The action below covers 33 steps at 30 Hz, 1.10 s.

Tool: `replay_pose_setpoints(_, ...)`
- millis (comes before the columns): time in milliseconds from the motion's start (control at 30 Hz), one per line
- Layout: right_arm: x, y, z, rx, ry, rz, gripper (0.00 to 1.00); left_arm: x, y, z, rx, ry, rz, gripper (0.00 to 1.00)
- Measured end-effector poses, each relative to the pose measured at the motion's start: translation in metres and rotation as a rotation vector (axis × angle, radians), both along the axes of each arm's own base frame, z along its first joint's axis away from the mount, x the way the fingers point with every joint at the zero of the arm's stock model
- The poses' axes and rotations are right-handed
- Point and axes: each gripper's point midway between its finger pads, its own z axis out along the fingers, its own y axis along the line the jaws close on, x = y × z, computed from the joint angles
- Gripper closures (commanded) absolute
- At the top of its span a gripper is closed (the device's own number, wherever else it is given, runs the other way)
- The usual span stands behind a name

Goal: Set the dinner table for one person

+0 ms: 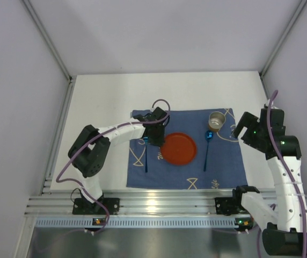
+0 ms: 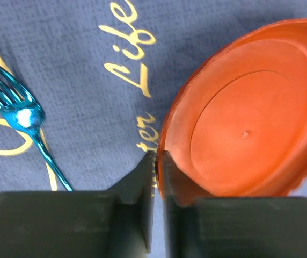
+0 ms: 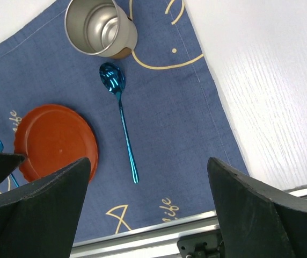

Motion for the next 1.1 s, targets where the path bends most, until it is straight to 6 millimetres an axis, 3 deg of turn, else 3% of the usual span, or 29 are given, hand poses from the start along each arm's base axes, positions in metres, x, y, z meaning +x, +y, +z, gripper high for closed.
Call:
replay_pose_setpoints(33, -0.001, 0.000, -0.001, -0.001, 0.004, 0.002, 0.09, 0.001, 0.000, -0.001, 0.005, -0.002, 0.005, 0.55)
replay_pose_setpoints(100, -0.003, 0.000, -0.002, -0.003, 0.013, 0.001, 0.06, 0.002, 0.002, -0.004, 0.021, -0.003, 0.015, 0.39)
replay_pose_setpoints(133, -0.003, 0.000, -0.003, -0.004, 0.018, 0.001, 0.04, 0.003, 0.005, -0.005, 0.031, -0.008, 0.028, 0.26)
replay_pose_setpoints(233, -0.003, 0.001, -0.003, -0.002, 0.021, 0.016, 0.00, 0.011, 0.021, 0.001, 0.101, -0.064, 0.078, 0.14)
replay_pose_setpoints(300, -0.003, 0.009, -0.004, 0.015, 0.026, 0.052, 0.00, 0.015, 0.040, 0.016, 0.161, -0.124, 0.117, 0.14)
replay_pose_setpoints(400, -0.001, 0.023, -0.005, 0.056, 0.034, 0.112, 0.00, 0.025, 0.071, 0.056, 0.204, -0.250, 0.159, 0.16)
replay_pose_setpoints(500, 0.002, 0.032, -0.004, 0.093, 0.009, 0.139, 0.00, 0.042, 0.118, 0.101, 0.255, -0.404, 0.249, 0.16)
replay_pose_setpoints(600, 0.003, 0.039, 0.003, 0.121, -0.051, 0.156, 0.00, 0.053, 0.174, 0.118, 0.294, -0.518, 0.349, 0.19)
replay_pose_setpoints(700, 0.006, 0.045, 0.020, 0.146, -0.139, 0.167, 0.00, 0.045, 0.232, 0.094, 0.326, -0.568, 0.433, 0.21)
replay_pose_setpoints(800, 0.012, 0.052, 0.037, 0.181, -0.241, 0.187, 0.00, 0.018, 0.267, 0.055, 0.319, -0.629, 0.458, 0.23)
replay_pose_setpoints(967, 0.020, 0.068, 0.045, 0.263, -0.355, 0.233, 0.00, -0.013, 0.276, 0.009, 0.283, -0.763, 0.404, 0.22)
replay_pose_setpoints(1100, 0.025, 0.084, 0.041, 0.340, -0.392, 0.285, 0.00, -0.001, 0.278, 0.012, 0.296, -0.830, 0.391, 0.21)
